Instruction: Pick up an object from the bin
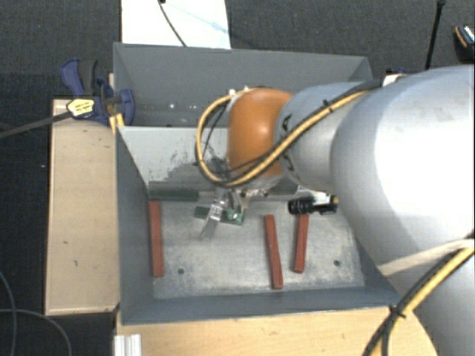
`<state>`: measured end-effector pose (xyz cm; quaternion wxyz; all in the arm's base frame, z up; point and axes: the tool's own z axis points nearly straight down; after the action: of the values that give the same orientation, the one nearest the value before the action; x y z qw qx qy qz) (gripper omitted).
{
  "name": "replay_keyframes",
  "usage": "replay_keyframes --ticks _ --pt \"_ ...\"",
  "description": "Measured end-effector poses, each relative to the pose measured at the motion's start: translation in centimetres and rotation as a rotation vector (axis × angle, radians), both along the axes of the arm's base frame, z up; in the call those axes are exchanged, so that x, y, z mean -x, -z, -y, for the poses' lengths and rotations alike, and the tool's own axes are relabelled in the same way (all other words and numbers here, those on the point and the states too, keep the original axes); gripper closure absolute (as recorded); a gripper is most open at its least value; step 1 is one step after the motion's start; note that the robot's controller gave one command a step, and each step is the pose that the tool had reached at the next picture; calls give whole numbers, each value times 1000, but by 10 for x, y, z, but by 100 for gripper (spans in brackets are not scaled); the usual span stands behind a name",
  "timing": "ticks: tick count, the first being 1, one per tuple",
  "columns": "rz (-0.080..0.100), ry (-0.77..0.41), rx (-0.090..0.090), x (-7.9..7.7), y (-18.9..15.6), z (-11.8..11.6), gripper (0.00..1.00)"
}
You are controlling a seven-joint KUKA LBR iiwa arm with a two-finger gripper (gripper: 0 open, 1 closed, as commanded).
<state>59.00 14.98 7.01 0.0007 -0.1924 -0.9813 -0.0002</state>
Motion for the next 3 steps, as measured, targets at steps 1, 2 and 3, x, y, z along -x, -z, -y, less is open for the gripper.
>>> replay_keyframes --ticks 1,2,3 --pt "0 1 0 0 0 0 100" --pt "11 -3 -2 -3 -90 0 100" --pt "6 -5 -1 -4 -93 0 100"
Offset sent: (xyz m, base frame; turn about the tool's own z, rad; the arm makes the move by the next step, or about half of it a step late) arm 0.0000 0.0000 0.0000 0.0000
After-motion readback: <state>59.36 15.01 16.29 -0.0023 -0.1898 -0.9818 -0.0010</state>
